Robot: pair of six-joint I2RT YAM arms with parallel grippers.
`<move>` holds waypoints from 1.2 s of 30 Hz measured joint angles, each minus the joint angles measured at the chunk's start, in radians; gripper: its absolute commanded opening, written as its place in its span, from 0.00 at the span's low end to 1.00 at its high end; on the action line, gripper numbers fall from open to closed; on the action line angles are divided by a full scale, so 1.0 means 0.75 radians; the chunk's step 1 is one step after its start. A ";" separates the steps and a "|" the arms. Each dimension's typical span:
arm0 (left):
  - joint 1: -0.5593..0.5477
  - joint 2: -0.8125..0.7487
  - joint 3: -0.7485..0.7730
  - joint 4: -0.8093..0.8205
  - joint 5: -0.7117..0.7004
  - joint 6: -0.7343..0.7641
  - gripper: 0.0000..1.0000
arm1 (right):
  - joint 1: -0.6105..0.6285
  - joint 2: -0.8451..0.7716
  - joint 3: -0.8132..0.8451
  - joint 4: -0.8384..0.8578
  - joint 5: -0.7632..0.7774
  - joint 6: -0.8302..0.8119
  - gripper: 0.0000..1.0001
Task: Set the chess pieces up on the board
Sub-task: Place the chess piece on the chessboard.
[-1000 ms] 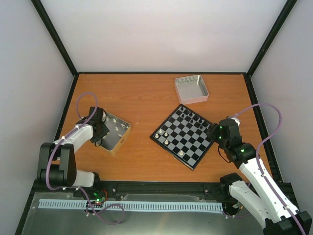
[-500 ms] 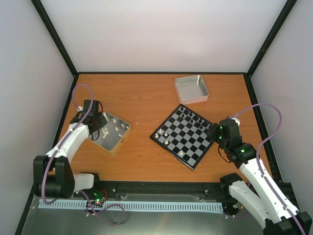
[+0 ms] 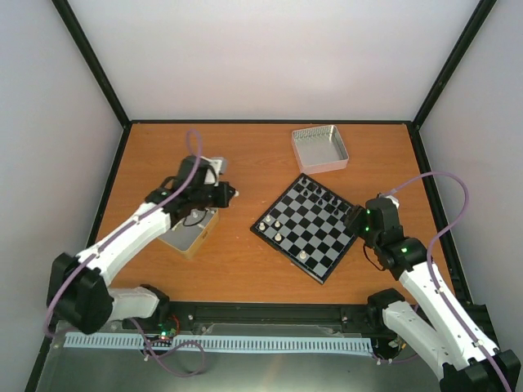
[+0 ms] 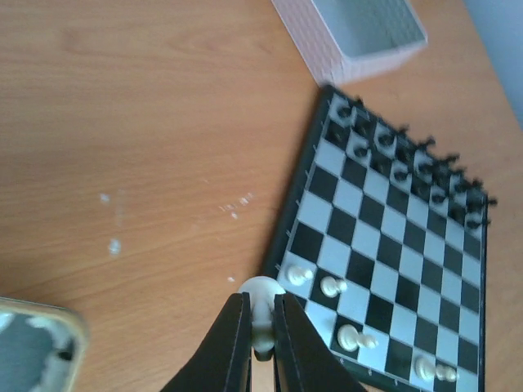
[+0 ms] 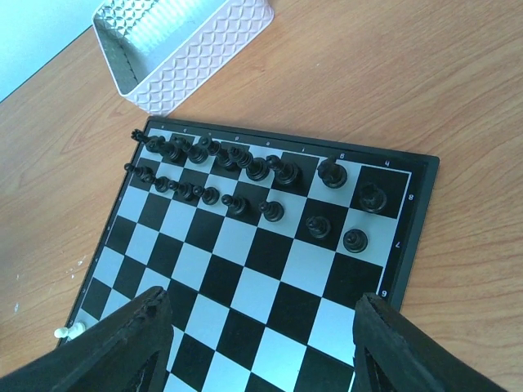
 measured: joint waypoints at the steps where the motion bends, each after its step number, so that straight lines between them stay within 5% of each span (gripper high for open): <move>1: -0.049 0.033 0.016 -0.002 -0.013 0.003 0.02 | 0.000 -0.001 0.000 -0.001 0.000 0.001 0.61; 12: -0.492 0.584 0.364 -0.260 -0.315 -0.100 0.02 | 0.000 -0.021 0.000 -0.002 0.000 0.011 0.61; 36: -0.598 0.857 0.502 -0.400 -0.314 -0.177 0.04 | 0.000 -0.033 -0.017 -0.002 0.002 0.011 0.61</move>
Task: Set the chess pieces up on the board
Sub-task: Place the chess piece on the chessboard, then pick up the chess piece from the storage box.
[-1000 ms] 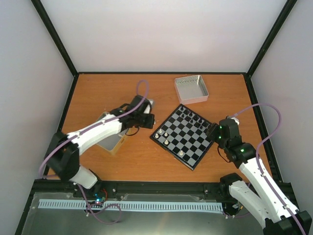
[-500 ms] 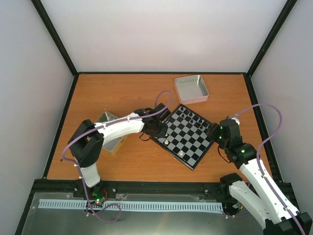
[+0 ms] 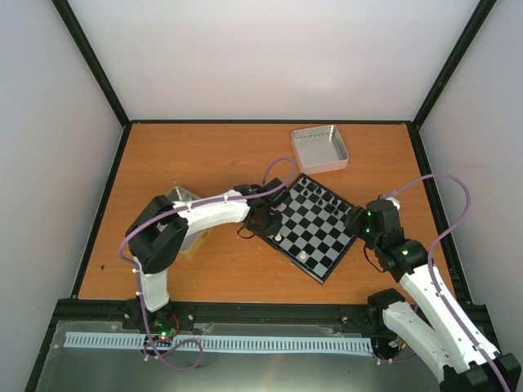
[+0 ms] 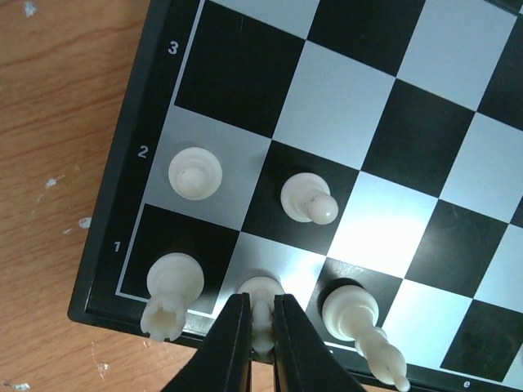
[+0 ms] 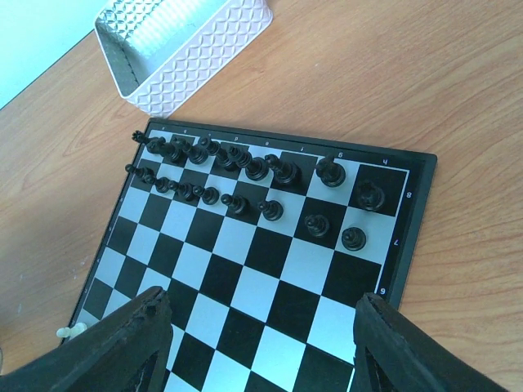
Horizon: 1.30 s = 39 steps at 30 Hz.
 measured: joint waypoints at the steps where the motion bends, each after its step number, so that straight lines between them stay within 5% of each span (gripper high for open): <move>1: -0.001 0.005 0.000 -0.001 0.000 -0.001 0.05 | 0.000 0.000 0.000 0.000 0.000 0.000 0.61; 11: -0.001 0.018 0.025 -0.007 0.006 -0.005 0.21 | 0.000 0.000 -0.001 0.001 0.002 0.000 0.61; 23: -0.002 -0.039 0.066 -0.067 -0.003 -0.011 0.25 | 0.000 0.001 -0.014 0.001 0.001 0.000 0.61; 29: 0.006 -0.162 0.124 -0.115 -0.163 -0.024 0.26 | 0.000 0.000 -0.015 0.001 0.001 0.000 0.61; 39: 0.271 -0.529 -0.132 -0.113 -0.398 -0.103 0.35 | 0.000 0.001 -0.015 0.001 -0.003 0.005 0.61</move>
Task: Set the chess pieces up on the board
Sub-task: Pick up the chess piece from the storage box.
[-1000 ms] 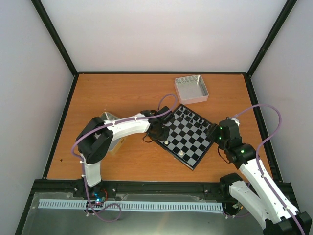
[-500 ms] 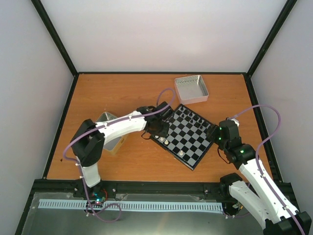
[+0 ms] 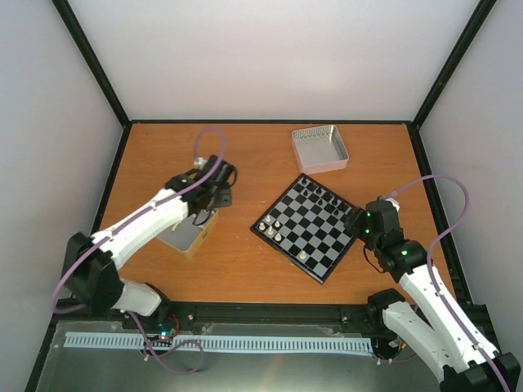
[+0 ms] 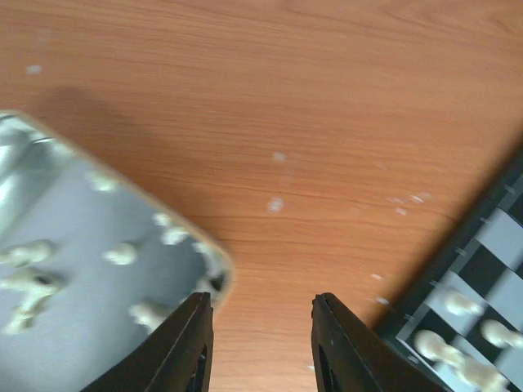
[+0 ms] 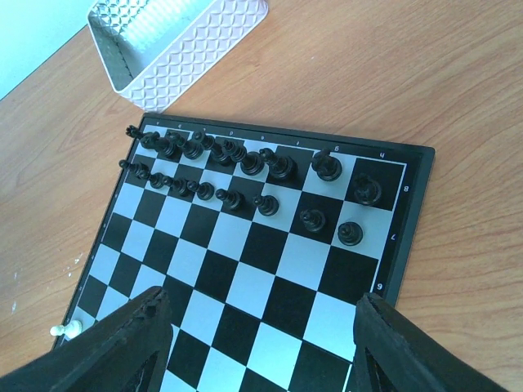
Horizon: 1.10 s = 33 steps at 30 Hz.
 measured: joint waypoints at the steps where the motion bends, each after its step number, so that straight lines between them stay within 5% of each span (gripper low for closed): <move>1: 0.051 -0.050 -0.050 0.017 -0.008 -0.007 0.36 | 0.000 0.001 0.000 0.001 0.000 0.000 0.61; 6: 0.273 -0.207 -0.270 0.100 0.007 -0.013 0.41 | 0.000 0.032 0.000 0.001 -0.002 0.005 0.61; 16: 0.531 -0.083 -0.443 0.274 0.195 0.004 0.36 | 0.000 0.086 0.030 0.001 -0.026 0.006 0.61; 25: 0.574 0.117 -0.442 0.372 0.278 0.049 0.30 | 0.000 0.098 0.038 0.001 -0.026 0.007 0.61; 33: 0.574 0.151 -0.439 0.384 0.244 0.058 0.14 | 0.000 0.116 0.048 0.011 -0.032 0.007 0.61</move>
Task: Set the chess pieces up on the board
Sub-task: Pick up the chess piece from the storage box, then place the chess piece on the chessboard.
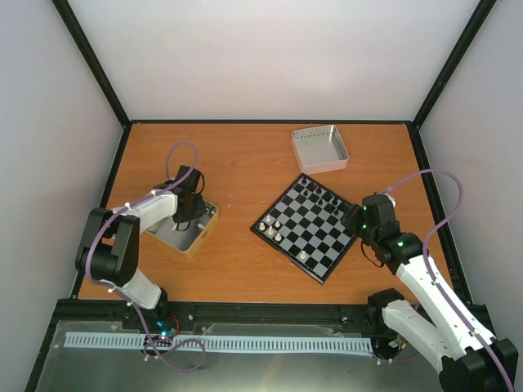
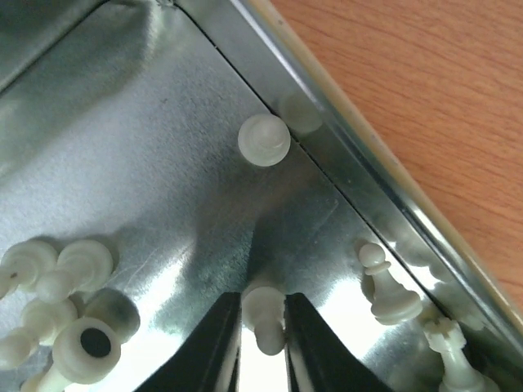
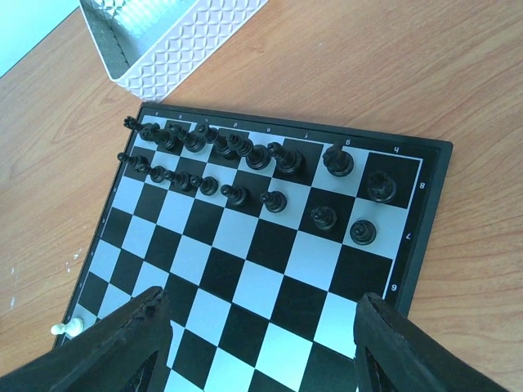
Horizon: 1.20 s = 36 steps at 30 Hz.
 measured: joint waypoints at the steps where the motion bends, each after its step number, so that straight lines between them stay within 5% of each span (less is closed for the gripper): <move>1: 0.000 0.008 0.001 0.005 -0.006 0.002 0.13 | 0.000 0.000 0.000 0.003 0.000 0.000 0.61; 11: 0.001 -0.014 0.028 -0.013 -0.027 0.035 0.02 | 0.000 -0.003 -0.001 0.009 -0.004 0.002 0.61; 20: -0.073 -0.369 0.101 -0.039 0.113 0.047 0.04 | 0.000 -0.015 -0.001 0.010 -0.004 0.002 0.61; 27: -0.449 -0.341 0.240 0.005 0.200 0.025 0.04 | 0.000 -0.024 -0.010 0.014 -0.004 0.003 0.61; 36: -0.879 0.176 0.687 -0.119 0.054 0.073 0.04 | 0.000 -0.049 -0.032 0.017 -0.008 0.003 0.61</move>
